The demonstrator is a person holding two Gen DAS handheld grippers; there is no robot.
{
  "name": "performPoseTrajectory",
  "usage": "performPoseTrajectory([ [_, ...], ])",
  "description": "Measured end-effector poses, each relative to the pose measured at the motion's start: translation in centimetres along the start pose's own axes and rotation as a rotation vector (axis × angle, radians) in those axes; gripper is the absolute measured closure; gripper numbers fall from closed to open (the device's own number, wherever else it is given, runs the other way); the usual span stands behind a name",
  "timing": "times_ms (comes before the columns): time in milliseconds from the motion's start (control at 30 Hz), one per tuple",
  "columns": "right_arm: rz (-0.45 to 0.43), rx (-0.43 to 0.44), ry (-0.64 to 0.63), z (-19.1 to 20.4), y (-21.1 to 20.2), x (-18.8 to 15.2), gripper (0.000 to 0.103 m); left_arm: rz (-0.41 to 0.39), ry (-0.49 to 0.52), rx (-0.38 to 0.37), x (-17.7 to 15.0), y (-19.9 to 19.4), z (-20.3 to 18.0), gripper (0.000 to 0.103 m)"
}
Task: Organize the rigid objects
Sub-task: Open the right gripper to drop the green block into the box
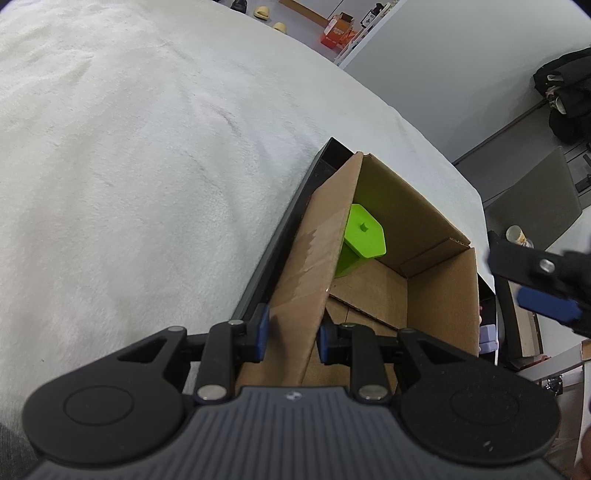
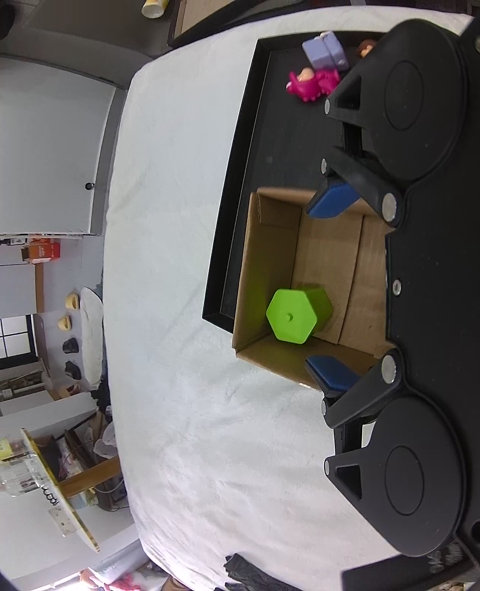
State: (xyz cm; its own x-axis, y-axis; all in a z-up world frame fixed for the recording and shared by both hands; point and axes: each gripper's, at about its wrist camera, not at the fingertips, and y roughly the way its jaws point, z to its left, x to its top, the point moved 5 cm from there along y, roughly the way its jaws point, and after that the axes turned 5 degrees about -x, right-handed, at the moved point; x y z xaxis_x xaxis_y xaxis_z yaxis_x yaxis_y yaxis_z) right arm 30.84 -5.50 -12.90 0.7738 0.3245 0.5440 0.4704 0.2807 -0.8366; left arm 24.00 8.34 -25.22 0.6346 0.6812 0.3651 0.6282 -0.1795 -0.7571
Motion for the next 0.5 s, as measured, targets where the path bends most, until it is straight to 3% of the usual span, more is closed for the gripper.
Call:
performPoseTrajectory([
  [500,-0.053,-0.022,0.041,-5.1,-3.7,-2.1,0.007,-0.011,0.037,0.055,-0.3,-0.1,-0.9,0.079],
])
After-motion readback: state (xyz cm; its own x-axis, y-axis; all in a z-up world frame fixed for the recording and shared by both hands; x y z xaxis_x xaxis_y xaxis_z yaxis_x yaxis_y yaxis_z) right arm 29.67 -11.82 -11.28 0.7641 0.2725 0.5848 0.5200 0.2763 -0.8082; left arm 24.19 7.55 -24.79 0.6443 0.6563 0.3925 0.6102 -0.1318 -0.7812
